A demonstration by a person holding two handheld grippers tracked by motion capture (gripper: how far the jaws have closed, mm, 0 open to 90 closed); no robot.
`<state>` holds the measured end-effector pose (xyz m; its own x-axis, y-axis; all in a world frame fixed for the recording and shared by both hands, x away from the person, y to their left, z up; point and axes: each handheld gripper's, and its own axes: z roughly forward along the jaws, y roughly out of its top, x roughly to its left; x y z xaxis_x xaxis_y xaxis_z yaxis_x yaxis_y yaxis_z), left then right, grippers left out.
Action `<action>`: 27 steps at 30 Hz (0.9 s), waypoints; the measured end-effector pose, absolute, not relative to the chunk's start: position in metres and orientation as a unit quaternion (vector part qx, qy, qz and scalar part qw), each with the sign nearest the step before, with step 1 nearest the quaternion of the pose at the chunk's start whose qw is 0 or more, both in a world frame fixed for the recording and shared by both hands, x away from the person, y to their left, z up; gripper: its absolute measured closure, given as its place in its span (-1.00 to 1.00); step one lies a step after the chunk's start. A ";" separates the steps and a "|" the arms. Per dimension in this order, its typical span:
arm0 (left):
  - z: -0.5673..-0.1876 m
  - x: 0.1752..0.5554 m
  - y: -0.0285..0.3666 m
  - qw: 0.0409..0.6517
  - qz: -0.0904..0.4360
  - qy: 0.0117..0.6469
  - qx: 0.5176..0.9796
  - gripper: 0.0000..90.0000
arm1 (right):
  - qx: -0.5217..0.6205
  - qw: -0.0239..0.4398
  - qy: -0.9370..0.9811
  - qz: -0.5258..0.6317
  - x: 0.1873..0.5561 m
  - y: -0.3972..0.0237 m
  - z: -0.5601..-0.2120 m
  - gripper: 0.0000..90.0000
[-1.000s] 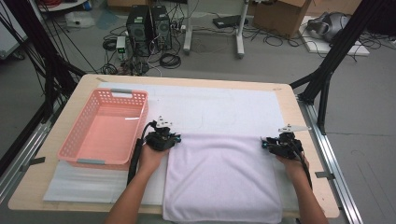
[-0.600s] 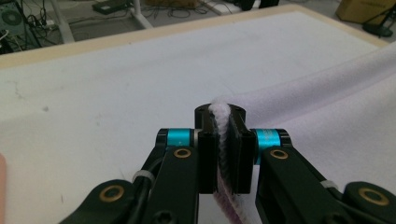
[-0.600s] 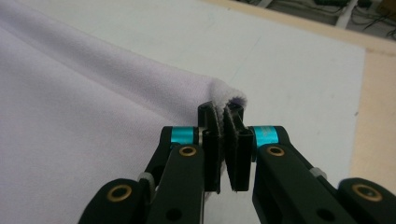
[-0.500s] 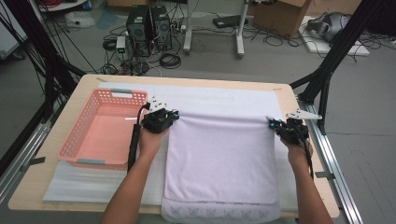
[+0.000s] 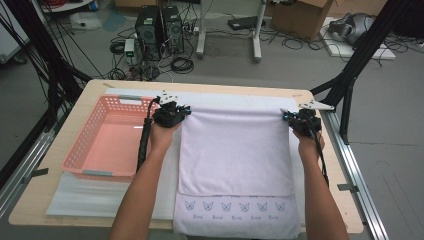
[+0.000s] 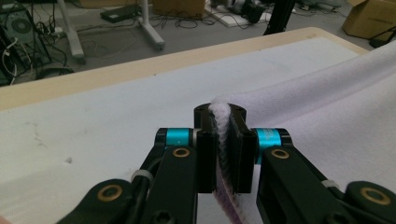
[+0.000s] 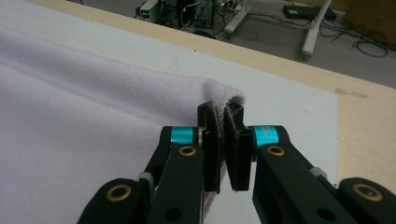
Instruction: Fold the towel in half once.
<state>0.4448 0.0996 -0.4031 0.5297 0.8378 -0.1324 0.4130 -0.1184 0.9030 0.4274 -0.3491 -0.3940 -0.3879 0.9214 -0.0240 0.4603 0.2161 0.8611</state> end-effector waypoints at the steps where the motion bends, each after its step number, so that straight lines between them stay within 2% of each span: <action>1: -0.404 0.445 0.100 0.503 0.200 0.449 0.711 0.65 | 0.481 0.280 0.725 0.405 0.429 -0.347 -0.396 0.83; 3: -0.405 0.442 0.101 0.509 0.178 0.461 0.704 0.37 | 0.493 0.266 0.721 0.408 0.429 -0.346 -0.398 0.52; 4: -0.405 0.440 0.100 0.512 0.180 0.458 0.704 0.31 | 0.502 0.257 0.717 0.409 0.429 -0.347 -0.399 0.42; 6: -0.406 0.434 0.100 0.514 0.169 0.455 0.708 0.22 | 0.510 0.234 0.715 0.417 0.427 -0.348 -0.399 0.35; 8: -0.404 0.430 0.097 0.507 0.153 0.446 0.721 0.11 | 0.505 0.237 0.721 0.411 0.423 -0.347 -0.398 0.30; 11: -0.402 0.416 0.094 0.529 0.175 0.432 0.709 0.08 | 0.502 0.234 0.723 0.413 0.412 -0.347 -0.396 0.23; 14: -0.401 0.407 0.093 0.530 0.147 0.422 0.721 0.06 | 0.499 0.223 0.727 0.416 0.401 -0.349 -0.395 0.11; 18: -0.401 0.388 0.091 0.547 0.154 0.411 0.712 0.03 | 0.501 0.193 0.736 0.411 0.386 -0.352 -0.392 -0.02; 23: -0.407 0.367 0.092 0.546 0.144 0.409 0.717 -0.07 | 0.478 0.193 0.746 0.422 0.363 -0.353 -0.388 -0.05; 27: -0.414 0.349 0.093 0.545 0.150 0.401 0.721 -0.06 | 0.469 0.190 0.757 0.412 0.346 -0.356 -0.392 -0.08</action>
